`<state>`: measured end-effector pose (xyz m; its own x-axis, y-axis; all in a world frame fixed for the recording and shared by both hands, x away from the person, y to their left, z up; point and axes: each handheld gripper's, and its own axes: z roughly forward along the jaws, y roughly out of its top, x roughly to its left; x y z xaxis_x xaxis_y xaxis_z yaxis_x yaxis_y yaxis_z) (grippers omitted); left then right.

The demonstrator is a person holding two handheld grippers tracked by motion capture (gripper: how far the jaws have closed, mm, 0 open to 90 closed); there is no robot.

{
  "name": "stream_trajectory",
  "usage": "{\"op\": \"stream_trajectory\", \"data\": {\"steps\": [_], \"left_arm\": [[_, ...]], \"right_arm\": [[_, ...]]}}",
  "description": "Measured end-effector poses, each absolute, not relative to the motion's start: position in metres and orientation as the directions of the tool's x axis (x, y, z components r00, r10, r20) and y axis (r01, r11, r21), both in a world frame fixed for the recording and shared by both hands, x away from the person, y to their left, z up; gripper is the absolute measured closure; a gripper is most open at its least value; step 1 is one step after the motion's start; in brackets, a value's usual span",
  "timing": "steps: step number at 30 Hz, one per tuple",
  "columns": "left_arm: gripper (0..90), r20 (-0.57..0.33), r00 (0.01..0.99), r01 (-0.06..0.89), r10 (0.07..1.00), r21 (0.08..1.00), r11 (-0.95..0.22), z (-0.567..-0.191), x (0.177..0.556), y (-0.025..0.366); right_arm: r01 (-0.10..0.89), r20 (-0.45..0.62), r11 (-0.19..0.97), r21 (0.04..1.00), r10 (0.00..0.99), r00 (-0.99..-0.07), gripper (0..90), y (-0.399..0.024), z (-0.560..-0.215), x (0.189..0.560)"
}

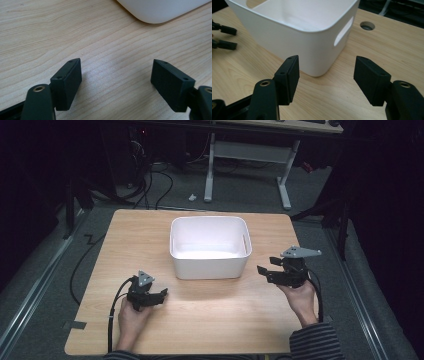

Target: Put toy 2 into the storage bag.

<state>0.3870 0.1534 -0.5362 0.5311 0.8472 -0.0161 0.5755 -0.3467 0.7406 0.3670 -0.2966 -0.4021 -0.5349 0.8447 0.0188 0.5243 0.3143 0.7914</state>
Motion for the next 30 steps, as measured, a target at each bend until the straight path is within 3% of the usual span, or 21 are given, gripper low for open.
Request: {"op": "stream_trajectory", "data": {"steps": [15,22,30], "left_arm": [[24.9,-0.016,0.531,0.576,0.847,0.74,-0.347,-0.536,0.387,0.153],[25.0,-0.016,0.531,0.576,0.847,0.74,-0.347,-0.536,0.387,0.153],[24.8,-0.014,0.531,0.575,0.847,0.74,-0.348,-0.536,0.387,0.153]], "right_arm": [[0.637,0.02,0.266,0.723,0.914,-0.405,39.4,-0.305,-0.511,0.369],[0.638,-0.018,0.283,0.717,0.921,-0.389,38.1,-0.302,-0.526,0.37],[0.63,-0.02,0.286,0.722,0.919,-0.393,30.3,-0.302,-0.531,0.37]]}}
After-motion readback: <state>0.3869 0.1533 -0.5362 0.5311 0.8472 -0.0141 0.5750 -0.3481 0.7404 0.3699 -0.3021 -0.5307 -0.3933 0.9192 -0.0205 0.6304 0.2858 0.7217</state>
